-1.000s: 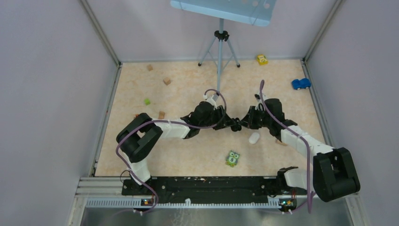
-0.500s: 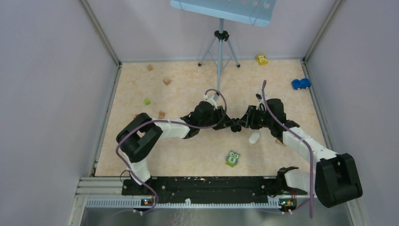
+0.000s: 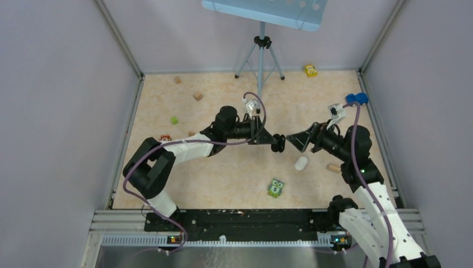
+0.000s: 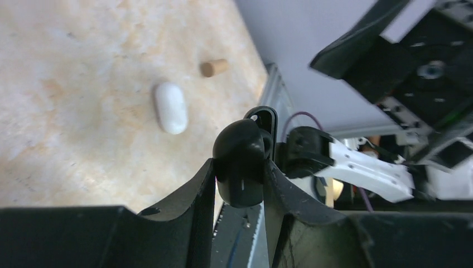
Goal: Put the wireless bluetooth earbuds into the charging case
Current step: Pass from the left arm to the right, then place the charging case with the earbuds at the center of the board.
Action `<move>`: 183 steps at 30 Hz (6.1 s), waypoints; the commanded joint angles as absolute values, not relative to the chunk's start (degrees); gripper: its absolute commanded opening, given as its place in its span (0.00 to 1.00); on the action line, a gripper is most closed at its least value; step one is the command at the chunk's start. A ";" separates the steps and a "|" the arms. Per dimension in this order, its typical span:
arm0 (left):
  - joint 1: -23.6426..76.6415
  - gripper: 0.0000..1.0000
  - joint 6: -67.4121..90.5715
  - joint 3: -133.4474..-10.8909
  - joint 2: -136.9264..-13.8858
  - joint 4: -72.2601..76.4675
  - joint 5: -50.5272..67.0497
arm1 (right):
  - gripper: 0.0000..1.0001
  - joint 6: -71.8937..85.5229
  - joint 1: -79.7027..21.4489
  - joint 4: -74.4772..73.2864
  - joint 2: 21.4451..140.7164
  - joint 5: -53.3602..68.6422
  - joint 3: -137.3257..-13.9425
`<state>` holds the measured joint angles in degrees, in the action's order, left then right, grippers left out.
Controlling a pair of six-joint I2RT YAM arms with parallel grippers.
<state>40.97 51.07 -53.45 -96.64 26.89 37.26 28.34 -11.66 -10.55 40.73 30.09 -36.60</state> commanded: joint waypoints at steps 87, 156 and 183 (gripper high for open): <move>37.92 0.28 69.69 -48.29 -90.57 53.26 57.81 | 0.52 72.67 -16.53 71.67 53.83 44.73 -8.56; 41.39 0.62 38.81 -47.54 -84.11 32.26 47.05 | 0.00 71.69 -16.57 58.70 48.90 44.72 -14.24; 41.57 0.51 44.67 -48.89 -83.10 34.33 39.69 | 0.00 71.59 -17.75 58.04 47.23 45.67 -12.76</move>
